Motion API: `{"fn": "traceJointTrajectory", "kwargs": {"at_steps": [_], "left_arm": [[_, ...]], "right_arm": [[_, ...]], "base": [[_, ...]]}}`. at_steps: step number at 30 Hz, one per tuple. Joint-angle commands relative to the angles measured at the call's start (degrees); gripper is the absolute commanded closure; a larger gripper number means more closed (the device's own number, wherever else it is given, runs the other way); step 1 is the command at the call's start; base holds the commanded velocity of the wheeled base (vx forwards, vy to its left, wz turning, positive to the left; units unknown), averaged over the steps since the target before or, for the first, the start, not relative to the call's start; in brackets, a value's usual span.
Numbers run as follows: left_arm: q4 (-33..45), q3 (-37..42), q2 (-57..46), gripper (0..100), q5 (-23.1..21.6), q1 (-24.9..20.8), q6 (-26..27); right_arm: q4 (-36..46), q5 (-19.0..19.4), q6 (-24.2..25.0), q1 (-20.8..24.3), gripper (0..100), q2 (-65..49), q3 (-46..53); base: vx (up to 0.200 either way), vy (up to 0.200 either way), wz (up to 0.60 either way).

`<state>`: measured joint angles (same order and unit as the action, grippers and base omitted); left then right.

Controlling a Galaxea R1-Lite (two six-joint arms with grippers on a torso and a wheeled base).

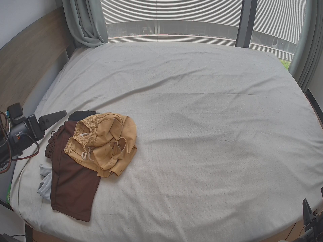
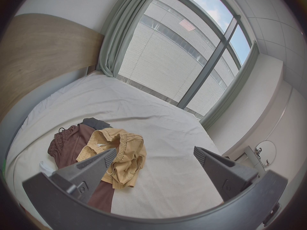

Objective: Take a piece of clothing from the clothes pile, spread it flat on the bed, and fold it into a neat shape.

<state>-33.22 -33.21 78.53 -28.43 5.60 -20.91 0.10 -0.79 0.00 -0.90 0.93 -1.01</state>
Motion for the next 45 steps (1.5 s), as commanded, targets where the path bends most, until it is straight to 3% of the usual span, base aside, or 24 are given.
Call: {"fn": "traceJointTrajectory", "kwargs": {"at_steps": [1,22,45], "left_arm": [[-1.67,-1.69,6.19,0,-0.05,0.38,-0.01],[-11.52,-5.99,22.63,0,-0.05,-0.41,1.22],[-12.13,-15.04,33.79,0,0.13,-3.49,0.96]], "right_arm": [[-0.01,0.0,0.0,0.02,0,-0.93,0.92],[-0.01,0.0,0.09,0.02,0,-0.93,0.92],[-0.01,0.0,0.0,-0.06,0,-0.93,0.92]], "base": [[0.0,0.0,0.0],[0.0,0.0,0.0],[0.0,0.0,0.0]]}}
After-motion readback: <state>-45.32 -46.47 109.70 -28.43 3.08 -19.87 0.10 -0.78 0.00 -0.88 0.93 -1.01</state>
